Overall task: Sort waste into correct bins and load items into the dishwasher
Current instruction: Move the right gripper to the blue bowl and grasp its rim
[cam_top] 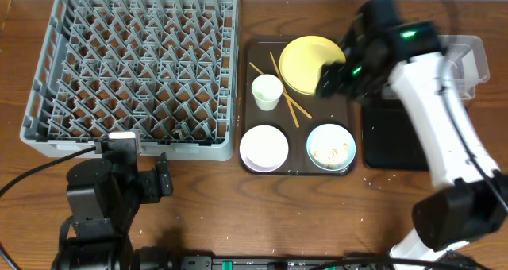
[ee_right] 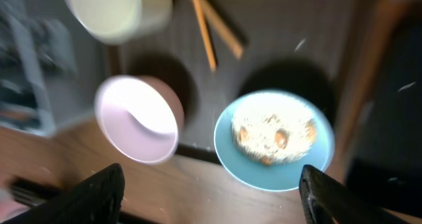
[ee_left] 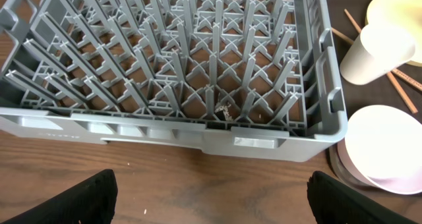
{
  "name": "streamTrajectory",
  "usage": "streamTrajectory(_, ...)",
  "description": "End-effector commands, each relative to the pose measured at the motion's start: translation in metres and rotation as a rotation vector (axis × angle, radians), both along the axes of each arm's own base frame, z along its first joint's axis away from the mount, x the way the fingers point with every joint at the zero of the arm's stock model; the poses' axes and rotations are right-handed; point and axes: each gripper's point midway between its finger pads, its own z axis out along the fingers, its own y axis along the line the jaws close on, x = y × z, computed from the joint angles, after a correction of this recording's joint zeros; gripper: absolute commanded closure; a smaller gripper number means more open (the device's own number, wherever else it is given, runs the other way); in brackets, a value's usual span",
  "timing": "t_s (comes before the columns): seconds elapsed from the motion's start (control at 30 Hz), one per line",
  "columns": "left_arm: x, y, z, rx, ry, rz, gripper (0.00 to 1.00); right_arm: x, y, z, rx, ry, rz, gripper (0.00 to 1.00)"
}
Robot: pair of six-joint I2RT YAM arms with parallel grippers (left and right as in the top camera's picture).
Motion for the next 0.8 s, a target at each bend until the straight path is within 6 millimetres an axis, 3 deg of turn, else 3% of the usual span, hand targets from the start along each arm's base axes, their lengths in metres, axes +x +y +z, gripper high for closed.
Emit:
streamTrajectory(0.0, 0.000, 0.002, 0.006, 0.001, -0.014, 0.013, 0.07, -0.033, 0.015, -0.051, -0.094, 0.118, 0.062, 0.20)
streamTrajectory(0.17, 0.000, 0.002, 0.006, 0.001, -0.014, 0.013, 0.07, -0.055, 0.035, -0.094, -0.121, 0.133, 0.135, 0.32)
streamTrajectory(0.3, 0.000, 0.002, 0.006, 0.001, -0.014, 0.013, 0.07, -0.059, 0.040, -0.119, -0.154, 0.105, 0.148, 0.49)
streamTrajectory(0.37, 0.000, 0.002, 0.006, 0.001, -0.014, 0.013, 0.07, -0.061, 0.040, -0.127, -0.170, 0.095, 0.154, 0.59)
streamTrajectory(0.63, 0.000, 0.002, 0.006, 0.001, -0.014, 0.013, 0.07, -0.068, 0.027, -0.153, -0.238, 0.077, 0.158, 0.69)
streamTrajectory(0.77, 0.000, 0.002, 0.006, 0.001, -0.014, 0.013, 0.07, -0.068, 0.027, -0.156, -0.235, 0.072, 0.157, 0.78)
